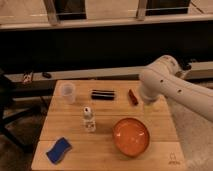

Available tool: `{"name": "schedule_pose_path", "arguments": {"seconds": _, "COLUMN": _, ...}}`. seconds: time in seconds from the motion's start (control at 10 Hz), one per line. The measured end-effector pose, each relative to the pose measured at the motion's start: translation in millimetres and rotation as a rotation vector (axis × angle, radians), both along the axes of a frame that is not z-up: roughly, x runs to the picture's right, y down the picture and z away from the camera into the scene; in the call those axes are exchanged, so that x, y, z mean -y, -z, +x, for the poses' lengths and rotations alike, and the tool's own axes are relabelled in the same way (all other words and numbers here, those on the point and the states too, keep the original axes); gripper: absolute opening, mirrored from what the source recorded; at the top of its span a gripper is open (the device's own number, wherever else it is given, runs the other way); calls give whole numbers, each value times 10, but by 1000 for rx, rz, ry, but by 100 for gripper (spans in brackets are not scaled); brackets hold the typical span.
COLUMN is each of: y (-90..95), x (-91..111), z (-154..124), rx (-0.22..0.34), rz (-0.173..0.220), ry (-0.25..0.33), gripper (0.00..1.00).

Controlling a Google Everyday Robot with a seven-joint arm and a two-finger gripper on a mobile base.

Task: Knock the bottle over

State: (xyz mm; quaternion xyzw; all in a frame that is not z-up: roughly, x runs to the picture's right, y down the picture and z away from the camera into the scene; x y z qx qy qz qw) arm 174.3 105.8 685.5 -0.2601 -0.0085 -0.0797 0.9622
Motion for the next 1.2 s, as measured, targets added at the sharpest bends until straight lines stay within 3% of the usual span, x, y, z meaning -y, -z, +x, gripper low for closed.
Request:
{"name": "schedule_pose_path", "arguments": {"seconds": 0.5, "y": -16, "x": -112, "z": -451, "rx": 48, "rz": 9, "ry": 63, "gripper": 80}}
{"name": "schedule_pose_path", "arguments": {"seconds": 0.7, "y": -50, "x": -166, "z": -711, "rx": 83, "rz": 17, "ry": 113, "gripper": 80}}
{"name": "schedule_pose_path", "arguments": {"seconds": 1.2, "y": -110, "x": -257, "z": -895, "rx": 117, "rz": 24, "ry": 149, "gripper": 80}}
